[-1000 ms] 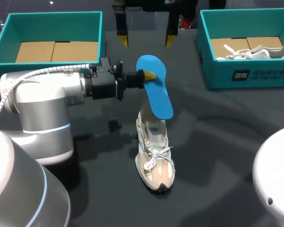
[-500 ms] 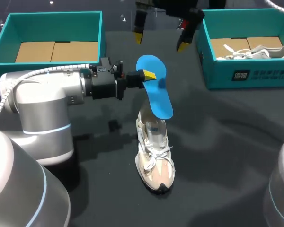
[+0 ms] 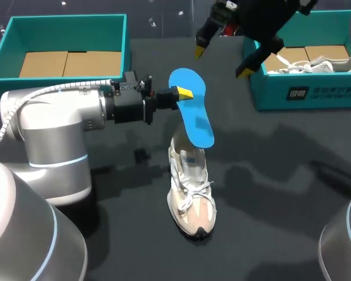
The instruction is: Take the shoe out of the shoebox, open the shoe tongue, remove and reinsert the insole, then place the shoe into the shoebox
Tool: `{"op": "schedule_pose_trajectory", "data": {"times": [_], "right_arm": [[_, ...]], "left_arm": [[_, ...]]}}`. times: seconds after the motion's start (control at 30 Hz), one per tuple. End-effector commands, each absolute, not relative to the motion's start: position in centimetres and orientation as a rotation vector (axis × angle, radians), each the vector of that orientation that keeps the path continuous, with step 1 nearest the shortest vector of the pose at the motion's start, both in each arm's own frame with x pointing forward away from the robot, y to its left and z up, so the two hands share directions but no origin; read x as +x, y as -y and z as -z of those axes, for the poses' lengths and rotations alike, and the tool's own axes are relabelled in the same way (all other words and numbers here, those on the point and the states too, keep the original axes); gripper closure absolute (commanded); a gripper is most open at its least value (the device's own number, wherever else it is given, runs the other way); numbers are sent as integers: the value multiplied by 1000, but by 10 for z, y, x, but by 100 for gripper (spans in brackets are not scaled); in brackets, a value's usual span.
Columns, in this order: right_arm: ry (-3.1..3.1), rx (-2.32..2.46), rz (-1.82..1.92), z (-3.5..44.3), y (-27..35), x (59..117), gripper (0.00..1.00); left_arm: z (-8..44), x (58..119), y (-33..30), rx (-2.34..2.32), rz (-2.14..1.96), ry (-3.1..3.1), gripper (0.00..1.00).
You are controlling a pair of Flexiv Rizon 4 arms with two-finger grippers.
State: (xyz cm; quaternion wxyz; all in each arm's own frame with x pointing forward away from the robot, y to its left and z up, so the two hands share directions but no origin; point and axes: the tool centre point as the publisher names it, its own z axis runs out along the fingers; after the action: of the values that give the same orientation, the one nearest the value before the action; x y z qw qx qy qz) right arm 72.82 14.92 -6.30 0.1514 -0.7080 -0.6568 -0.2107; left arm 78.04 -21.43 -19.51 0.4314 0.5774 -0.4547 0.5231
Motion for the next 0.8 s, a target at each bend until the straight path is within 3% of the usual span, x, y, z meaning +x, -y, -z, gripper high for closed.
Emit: {"op": "schedule_pose_trajectory", "data": {"times": [0.03, 0.8], "right_arm": [[1592, -1688, 1000, 75, -142, 726, 0], [1391, -1499, 1144, 107, -141, 722, 0]], "left_arm": [[195, 779, 214, 1442, -1303, 1136, 100], [195, 779, 214, 1442, -1303, 1136, 100]]}}
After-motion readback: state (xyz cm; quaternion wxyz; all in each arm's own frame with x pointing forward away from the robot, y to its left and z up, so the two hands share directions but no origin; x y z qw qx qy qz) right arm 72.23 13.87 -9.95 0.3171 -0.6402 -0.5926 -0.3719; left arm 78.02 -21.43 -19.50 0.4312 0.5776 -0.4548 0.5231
